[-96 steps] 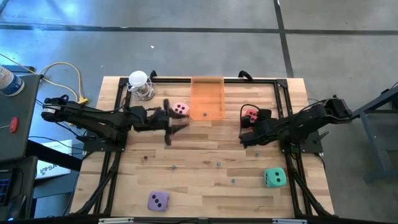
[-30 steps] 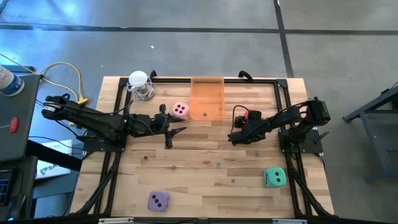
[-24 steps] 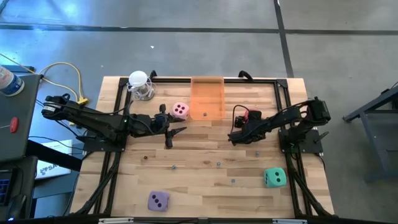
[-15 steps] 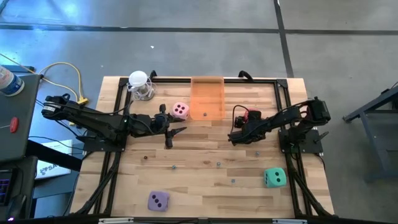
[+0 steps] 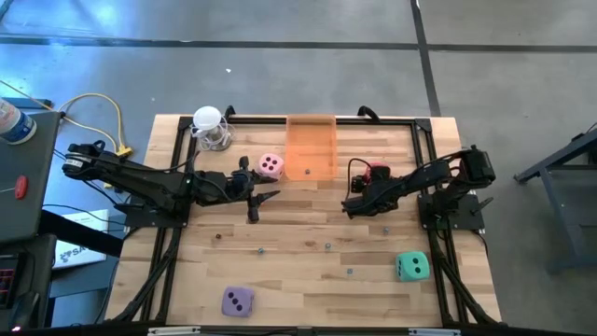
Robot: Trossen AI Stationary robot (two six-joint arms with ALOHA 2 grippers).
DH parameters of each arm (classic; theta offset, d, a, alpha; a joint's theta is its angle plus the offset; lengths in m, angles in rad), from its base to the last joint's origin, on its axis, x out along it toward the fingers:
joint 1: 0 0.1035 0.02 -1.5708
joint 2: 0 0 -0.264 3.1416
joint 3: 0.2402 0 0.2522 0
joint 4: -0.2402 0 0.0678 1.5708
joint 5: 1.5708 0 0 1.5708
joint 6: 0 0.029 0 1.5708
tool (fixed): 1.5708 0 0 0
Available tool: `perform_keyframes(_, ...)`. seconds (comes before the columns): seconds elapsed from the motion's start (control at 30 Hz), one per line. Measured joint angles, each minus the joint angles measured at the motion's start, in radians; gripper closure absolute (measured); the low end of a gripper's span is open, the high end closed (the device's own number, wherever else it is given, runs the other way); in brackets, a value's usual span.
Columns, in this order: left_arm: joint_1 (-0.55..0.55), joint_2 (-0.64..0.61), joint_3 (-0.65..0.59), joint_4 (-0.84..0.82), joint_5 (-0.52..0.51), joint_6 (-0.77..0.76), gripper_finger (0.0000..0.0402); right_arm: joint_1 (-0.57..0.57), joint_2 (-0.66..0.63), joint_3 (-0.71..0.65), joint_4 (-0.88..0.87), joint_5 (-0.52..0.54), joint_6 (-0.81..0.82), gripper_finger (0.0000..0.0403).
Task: Pick & Place Dice
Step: Put the red die into the orange bin
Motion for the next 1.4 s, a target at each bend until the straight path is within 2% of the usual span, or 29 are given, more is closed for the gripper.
perform_keyframes(0.47,0.000,0.000,0.000,-0.007,0.000,0.001,0.0254,0.022,-0.004,0.000,-0.009,0.034,-0.026,0.0003)
perform_keyframes(0.73,0.000,0.000,0.000,-0.007,0.000,0.001,0.0254,0.062,-0.081,0.010,-0.026,0.074,-0.030,0.0003)
perform_keyframes(0.83,0.000,0.000,0.000,-0.007,0.000,0.001,0.0254,0.076,-0.112,0.043,-0.021,0.090,-0.088,0.0003)
perform_keyframes(0.97,0.000,0.000,0.000,-0.006,0.000,0.001,0.0254,0.090,-0.139,0.127,-0.002,0.128,-0.226,0.0003)
perform_keyframes(1.1,0.000,0.000,0.000,-0.006,0.000,0.001,0.0254,0.083,-0.139,0.224,0.112,0.167,-0.454,0.0003)
perform_keyframes(1.27,0.000,0.000,0.000,-0.006,0.000,0.001,0.0254,0.020,-0.140,0.291,0.420,0.176,-0.852,0.0003)
perform_keyframes(1.4,0.000,0.000,0.000,-0.006,0.000,0.001,0.0254,-0.058,-0.140,0.303,0.655,0.125,-1.098,0.0003)
